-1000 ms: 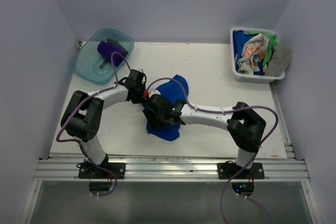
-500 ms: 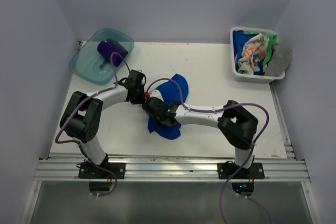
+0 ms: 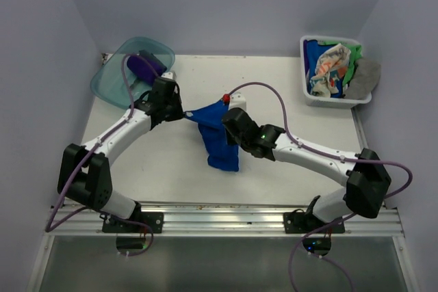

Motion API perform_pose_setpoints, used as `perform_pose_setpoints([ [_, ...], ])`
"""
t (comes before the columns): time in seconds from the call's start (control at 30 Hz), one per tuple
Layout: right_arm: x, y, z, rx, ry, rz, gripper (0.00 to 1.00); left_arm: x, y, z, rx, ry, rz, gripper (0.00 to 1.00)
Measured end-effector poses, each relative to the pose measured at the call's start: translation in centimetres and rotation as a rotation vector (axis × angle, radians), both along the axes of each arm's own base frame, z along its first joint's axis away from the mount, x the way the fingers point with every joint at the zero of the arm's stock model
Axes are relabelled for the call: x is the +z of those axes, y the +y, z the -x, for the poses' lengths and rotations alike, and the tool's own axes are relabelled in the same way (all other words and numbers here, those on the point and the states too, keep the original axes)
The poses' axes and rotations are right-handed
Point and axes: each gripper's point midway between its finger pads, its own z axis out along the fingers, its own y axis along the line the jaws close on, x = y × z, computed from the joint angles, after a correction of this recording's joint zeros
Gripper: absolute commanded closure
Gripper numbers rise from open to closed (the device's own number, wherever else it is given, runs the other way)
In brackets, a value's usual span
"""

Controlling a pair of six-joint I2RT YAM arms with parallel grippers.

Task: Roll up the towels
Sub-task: Fold the towel

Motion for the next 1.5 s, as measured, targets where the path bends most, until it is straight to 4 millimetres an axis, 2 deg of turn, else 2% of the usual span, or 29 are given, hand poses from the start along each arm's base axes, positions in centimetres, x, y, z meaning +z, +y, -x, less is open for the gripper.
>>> perform_pose_setpoints([
  [0.13, 0.3, -1.2, -0.7, -0.024, -0.013, -0.021, 0.99, 2.6, -0.2, -0.2, -0.009, -0.053, 0.045, 1.0],
  [0.3, -0.6, -1.7, -0.7, -0.006, 0.003, -0.017, 0.87, 3.1, -0.3, 0.0, -0.018, -0.052, 0.057, 1.0],
  [0.33, -1.1, -2.0, -0.5, 0.0, 0.013, 0.007, 0.84, 3.0, 0.3, -0.1, -0.002, -0.054, 0.038, 1.0],
  [0.37, -1.7, -2.5, -0.2, 0.004, 0.029, 0.027, 0.74, 3.0, 0.8, -0.3, 0.013, -0.055, 0.03, 1.0],
  [0.4, -2.4, -2.9, 0.1, 0.006, 0.047, 0.042, 0.69, 3.0, 1.6, -0.5, 0.036, -0.057, 0.019, 1.0],
  [0.47, -3.6, -3.5, 0.4, 0.011, 0.08, 0.075, 0.62, 2.9, 2.8, -1.0, 0.074, -0.061, 0.005, 1.0],
  [0.67, -6.9, -3.5, 1.3, 0.027, 0.179, 0.126, 0.63, 2.8, 3.3, -1.1, 0.088, -0.061, -0.002, 1.0],
  [0.73, -7.6, -3.4, 1.6, 0.029, 0.206, 0.131, 0.6, 2.8, 3.3, -1.1, 0.088, -0.061, -0.003, 1.0],
  [0.83, -7.8, -2.9, 1.5, 0.025, 0.22, 0.12, 0.51, 2.8, 3.3, -1.1, 0.088, -0.06, -0.004, 1.0],
  [0.93, -7.2, -2.2, 1.1, 0.024, 0.214, 0.094, 0.46, 2.8, 3.3, -1.1, 0.087, -0.06, -0.004, 1.0],
  [1.07, -6.4, -1.4, 0.8, 0.029, 0.208, 0.062, 0.34, 2.7, 3.3, -1.0, 0.086, -0.059, -0.004, 1.0],
  [1.13, -6.3, -1.2, 0.7, 0.026, 0.208, 0.053, 0.33, 2.7, 3.3, -1.0, 0.086, -0.057, -0.004, 1.0],
  [1.2, -6.5, -1.2, 0.7, 0.018, 0.211, 0.053, 0.38, 2.6, 3.3, -1.0, 0.084, -0.056, -0.003, 1.0],
  [1.23, -6.6, -1.2, 0.6, 0.012, 0.212, 0.055, 0.55, 2.6, 3.3, -1.0, 0.084, -0.055, -0.003, 1.0],
  [1.3, -6.8, -1.1, 0.3, -0.005, 0.216, 0.056, 0.73, 2.6, 3.3, -1.0, 0.083, -0.055, -0.003, 1.0],
  [1.33, -7.1, -1.2, 0.1, -0.019, 0.218, 0.059, 0.9, 2.6, 3.3, -0.9, 0.083, -0.055, -0.003, 1.0],
  [1.37, -7.3, -1.3, 0.0, -0.027, 0.22, 0.06, 0.98, 2.6, 3.3, -0.9, 0.083, -0.055, -0.004, 1.0],
  [1.5, -7.4, -2.5, -1.4, -0.095, 0.224, 0.033, 1.0, 2.6, 3.3, -0.9, 0.081, -0.055, -0.005, 1.0],
])
